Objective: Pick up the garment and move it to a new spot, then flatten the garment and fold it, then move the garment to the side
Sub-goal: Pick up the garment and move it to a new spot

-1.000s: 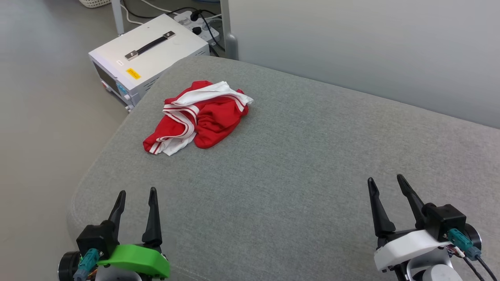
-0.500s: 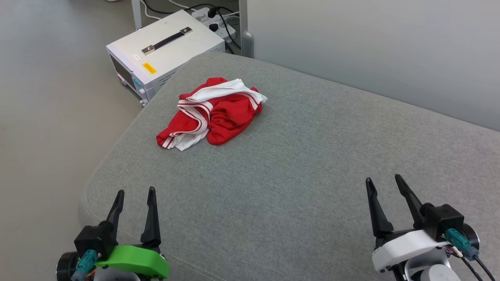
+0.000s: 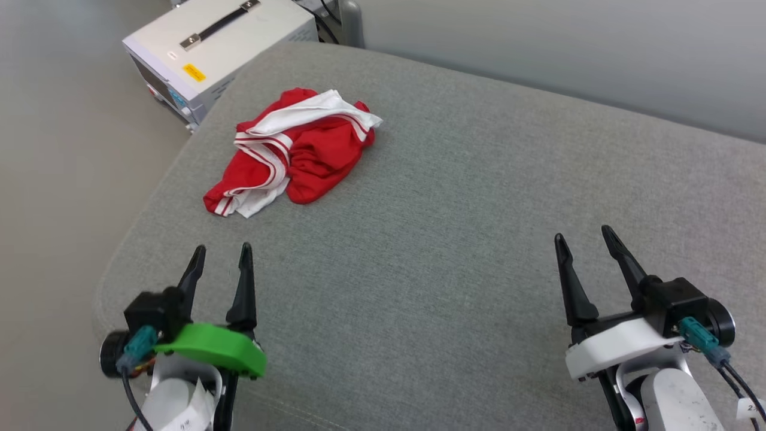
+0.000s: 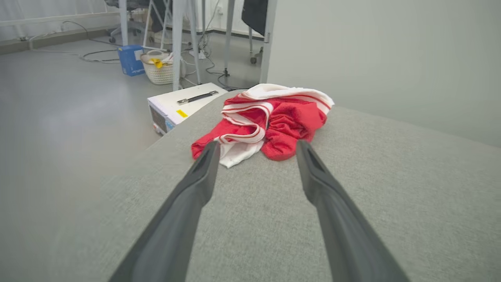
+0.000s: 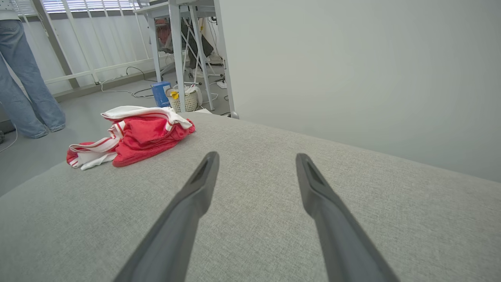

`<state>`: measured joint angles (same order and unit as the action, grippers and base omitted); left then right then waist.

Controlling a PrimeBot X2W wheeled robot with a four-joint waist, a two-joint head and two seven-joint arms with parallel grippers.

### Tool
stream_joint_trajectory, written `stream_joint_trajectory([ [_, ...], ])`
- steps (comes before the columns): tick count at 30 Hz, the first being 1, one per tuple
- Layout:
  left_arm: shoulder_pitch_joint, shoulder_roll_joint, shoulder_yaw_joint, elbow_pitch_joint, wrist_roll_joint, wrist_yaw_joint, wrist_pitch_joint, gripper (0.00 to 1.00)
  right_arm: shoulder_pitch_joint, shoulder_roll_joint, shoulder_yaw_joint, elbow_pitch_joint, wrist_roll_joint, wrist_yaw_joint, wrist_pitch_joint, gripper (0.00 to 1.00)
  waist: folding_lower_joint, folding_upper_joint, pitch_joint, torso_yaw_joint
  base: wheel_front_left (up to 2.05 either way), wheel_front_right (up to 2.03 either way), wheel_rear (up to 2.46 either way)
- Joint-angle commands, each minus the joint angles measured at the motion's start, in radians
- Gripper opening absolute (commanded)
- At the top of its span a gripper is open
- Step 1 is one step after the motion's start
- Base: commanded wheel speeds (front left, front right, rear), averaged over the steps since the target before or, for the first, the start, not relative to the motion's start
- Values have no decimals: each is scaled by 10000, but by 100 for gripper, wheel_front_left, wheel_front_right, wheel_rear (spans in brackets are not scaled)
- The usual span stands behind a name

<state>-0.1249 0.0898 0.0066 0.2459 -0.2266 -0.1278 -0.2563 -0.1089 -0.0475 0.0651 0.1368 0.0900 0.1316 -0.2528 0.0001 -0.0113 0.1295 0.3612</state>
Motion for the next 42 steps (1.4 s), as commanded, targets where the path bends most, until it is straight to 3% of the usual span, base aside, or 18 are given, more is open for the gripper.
stream_joint_trajectory([
  [1,-490,262,-196,288,-253,-25,-55,100,-218,-27,-5,-60,-98,-9,-90,100,-1,113,945,-737,0,0,0],
  [4,-1820,1132,-1143,1172,-1008,-26,196,100,-513,-27,2,-133,-278,-9,-90,100,-1,113,1549,-1134,0,0,0],
  [8,-3715,2537,-2297,1850,-2327,-27,1317,100,-893,-27,71,-281,-359,-9,-90,100,-1,113,2314,-1682,0,0,0],
  [13,-5563,4202,-3405,2299,-4278,-27,3657,100,-1227,-27,135,-420,-200,-9,-90,100,-1,113,2990,-2372,0,0,0],
  [18,-6720,5901,-4420,2335,-5382,-28,5366,100,-1442,-27,194,-474,-23,-9,-90,100,-1,113,3445,-2939,0,0,0],
  [25,-7515,7159,-5432,2383,-6518,-28,7628,100,-1628,-27,317,-594,284,-9,-90,100,-1,113,3884,-3496,0,0,0],
  [32,-7825,7112,-5694,3281,-6483,-28,7749,100,-1749,-27,418,-641,420,-9,-90,100,-1,113,4144,-3727,0,0,0],
  [33,-7819,7043,-5717,3396,-6533,-28,7764,82,-1757,-27,414,-640,426,-9,-90,100,-1,113,4156,-3733,0,0,0],
  [34,-7815,6980,-5720,3477,-6585,-28,7754,28,-1762,-27,412,-636,428,-9,-90,100,-1,113,4155,-3735,0,0,0],
  [35,-7806,6914,-5738,3546,-6626,-28,7707,0,-1764,-27,407,-619,430,-9,-90,100,-1,113,4139,-3734,0,0,0],
  [42,-7673,6642,-5787,3699,-6580,-28,6558,0,-1692,-27,377,-438,380,-9,-90,100,-1,113,3592,-3616,0,0,0],
])
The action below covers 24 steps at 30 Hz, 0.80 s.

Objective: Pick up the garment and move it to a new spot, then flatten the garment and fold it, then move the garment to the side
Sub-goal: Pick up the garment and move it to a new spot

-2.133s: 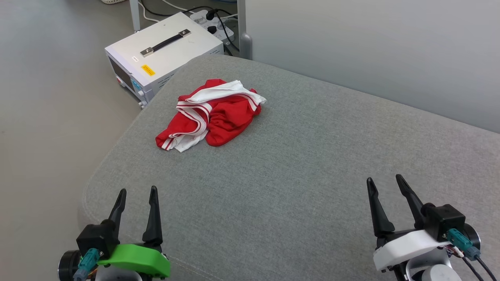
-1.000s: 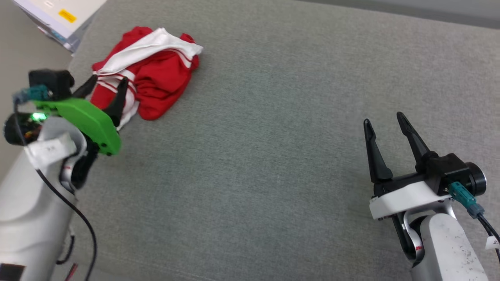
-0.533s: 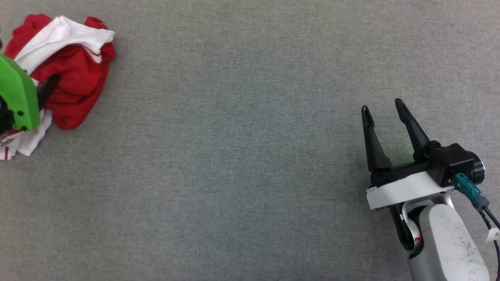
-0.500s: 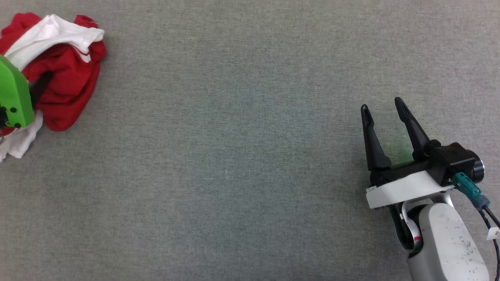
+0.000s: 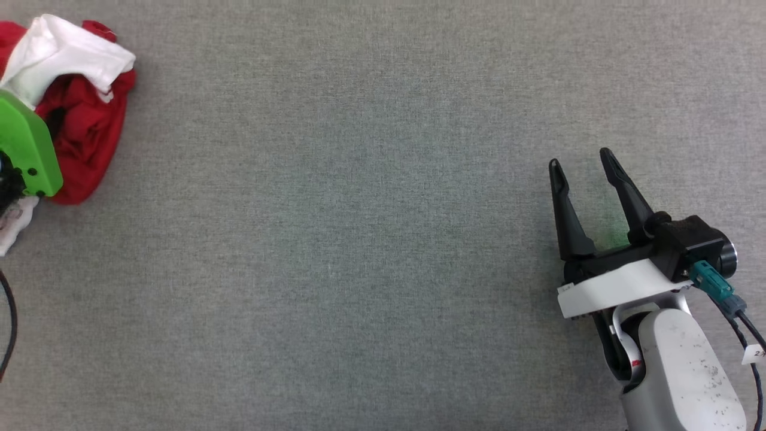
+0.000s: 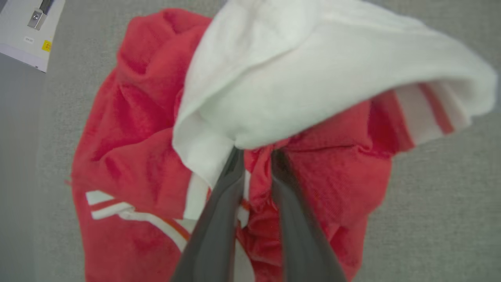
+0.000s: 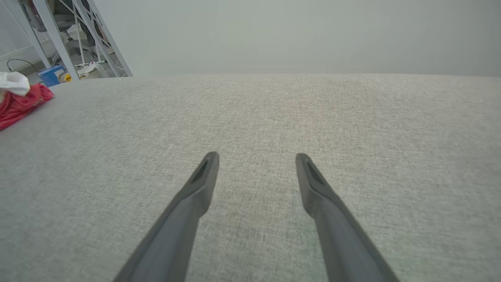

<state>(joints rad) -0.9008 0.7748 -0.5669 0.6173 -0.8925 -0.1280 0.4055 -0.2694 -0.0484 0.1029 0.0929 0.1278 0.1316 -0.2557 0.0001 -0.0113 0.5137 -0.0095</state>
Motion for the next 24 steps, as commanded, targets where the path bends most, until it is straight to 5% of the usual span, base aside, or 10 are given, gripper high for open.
stream_joint_trajectory([
  [1,108,-227,-49,-38,155,-26,-371,0,-59,-18,-12,23,2,-9,-61,100,-1,113,-410,117,0,0,0],
  [14,717,-390,-535,-1841,1878,280,-3776,0,962,-18,-311,430,151,-9,-61,100,-1,113,-3054,441,0,0,0],
  [24,1383,-1010,-1250,-3759,1971,408,-3611,0,1414,-18,-610,441,272,-9,-61,100,-1,113,-4110,135,0,0,0],
])
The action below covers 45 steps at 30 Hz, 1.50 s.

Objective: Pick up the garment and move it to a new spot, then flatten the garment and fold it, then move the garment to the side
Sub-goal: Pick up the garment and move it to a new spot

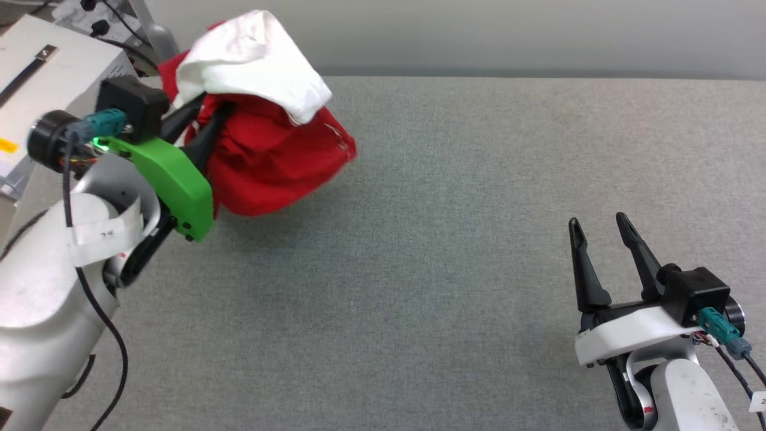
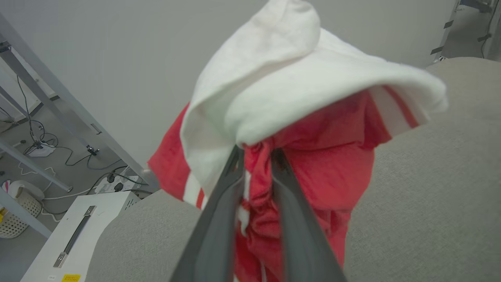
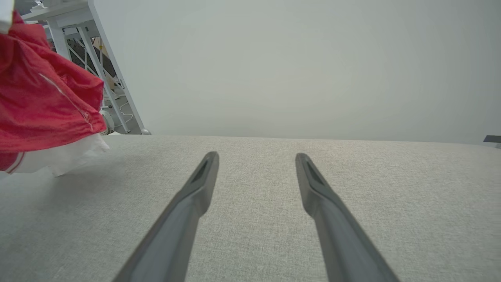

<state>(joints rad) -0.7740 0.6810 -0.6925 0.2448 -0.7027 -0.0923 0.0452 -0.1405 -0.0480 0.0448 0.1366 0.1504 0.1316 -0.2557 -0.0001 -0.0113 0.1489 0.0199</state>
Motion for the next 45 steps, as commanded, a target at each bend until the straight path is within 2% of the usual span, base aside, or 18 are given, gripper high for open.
stream_joint_trajectory([
  [1,168,-185,-61,-135,35,66,38,0,153,-22,-68,-1,61,-9,-61,100,1,113,-508,-223,0,0,0],
  [5,444,-971,-492,-278,-95,136,153,0,239,-22,-245,39,93,-9,-61,100,1,113,-578,-560,0,0,0],
  [11,653,-2479,-1367,365,129,285,95,0,125,-22,-357,-25,159,-9,-61,100,1,113,-338,-1331,0,0,0],
  [19,366,-4487,-2331,2379,526,262,-184,0,-142,-22,-637,40,571,-9,-61,100,1,113,279,-2432,0,0,0],
  [20,322,-4718,-2380,2729,529,259,-262,3,-179,-22,-618,39,630,-9,-61,100,1,113,348,-2590,0,0,0],
  [21,256,-4924,-2449,3062,588,258,-379,71,-198,-22,-624,29,682,-9,-61,100,1,113,401,-2711,0,0,0],
  [22,209,-5063,-2498,3330,633,260,-463,100,-215,-22,-619,28,725,-9,-61,100,1,113,434,-2811,0,0,0],
  [25,69,-5498,-2639,4107,714,195,-778,100,-230,-22,-665,89,919,-9,-61,100,1,113,489,-2996,0,0,0],
  [30,-65,-5819,-2760,4893,720,29,-1373,100,-193,-22,-714,145,979,-9,-61,100,1,113,366,-2887,0,0,0],
  [38,-203,-6015,-2575,5361,489,-110,-2426,100,-6,-22,-931,126,590,-9,-61,100,1,113,-269,-1945,0,0,0],
  [45,-204,-5722,-2006,5074,447,192,-2955,100,216,-22,-1163,124,241,-9,-61,100,1,113,-814,-1063,0,0,0],
])
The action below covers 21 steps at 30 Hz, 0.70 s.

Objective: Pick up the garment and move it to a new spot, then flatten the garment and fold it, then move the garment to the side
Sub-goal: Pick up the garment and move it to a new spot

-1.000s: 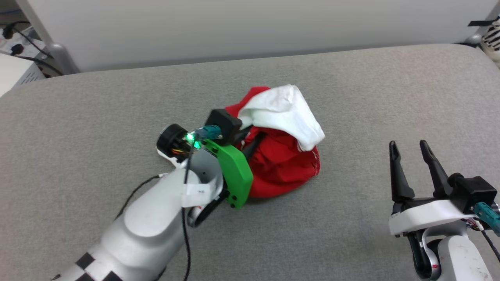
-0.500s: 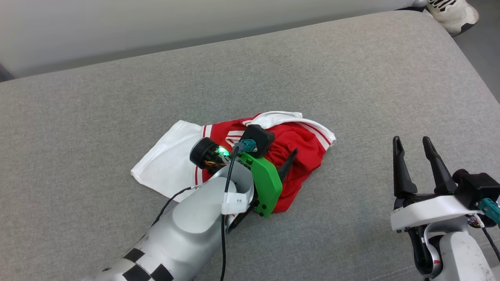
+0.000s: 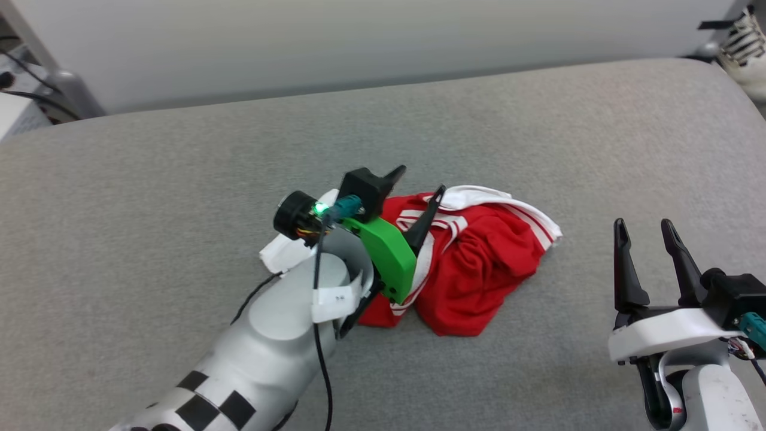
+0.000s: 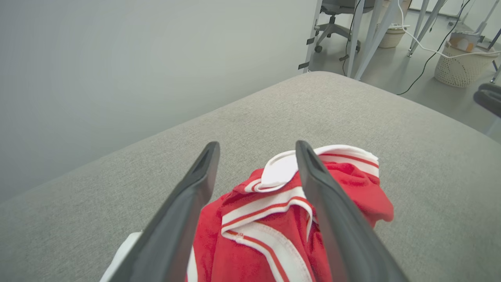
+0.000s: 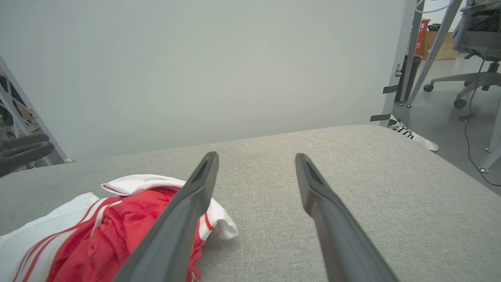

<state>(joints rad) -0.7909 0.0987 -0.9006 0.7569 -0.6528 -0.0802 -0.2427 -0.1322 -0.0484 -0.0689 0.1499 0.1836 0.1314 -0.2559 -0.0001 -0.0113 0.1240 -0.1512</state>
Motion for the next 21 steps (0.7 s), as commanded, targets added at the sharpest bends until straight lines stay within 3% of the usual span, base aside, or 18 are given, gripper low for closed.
stream_joint_trajectory([
  [1,14,208,202,-138,-77,128,-107,100,163,-18,-44,-10,-125,-7,-59,100,1,113,-617,734,0,0,0],
  [5,466,931,879,-758,-82,410,-178,100,337,-18,-181,-43,-258,-7,-59,100,1,113,-841,1105,0,0,0],
  [12,2668,2431,3072,-3300,372,902,-188,100,627,-18,-344,-153,-348,-7,-59,100,1,113,-999,1496,0,0,0],
  [16,4338,2666,4433,-4609,737,893,-189,100,720,-18,-365,-178,-380,-7,-59,100,1,113,-1000,1596,0,0,0],
  [21,6095,2195,5956,-5833,1415,808,-190,100,811,-18,-422,-159,-404,-7,-59,100,1,113,-988,1648,0,0,0],
])
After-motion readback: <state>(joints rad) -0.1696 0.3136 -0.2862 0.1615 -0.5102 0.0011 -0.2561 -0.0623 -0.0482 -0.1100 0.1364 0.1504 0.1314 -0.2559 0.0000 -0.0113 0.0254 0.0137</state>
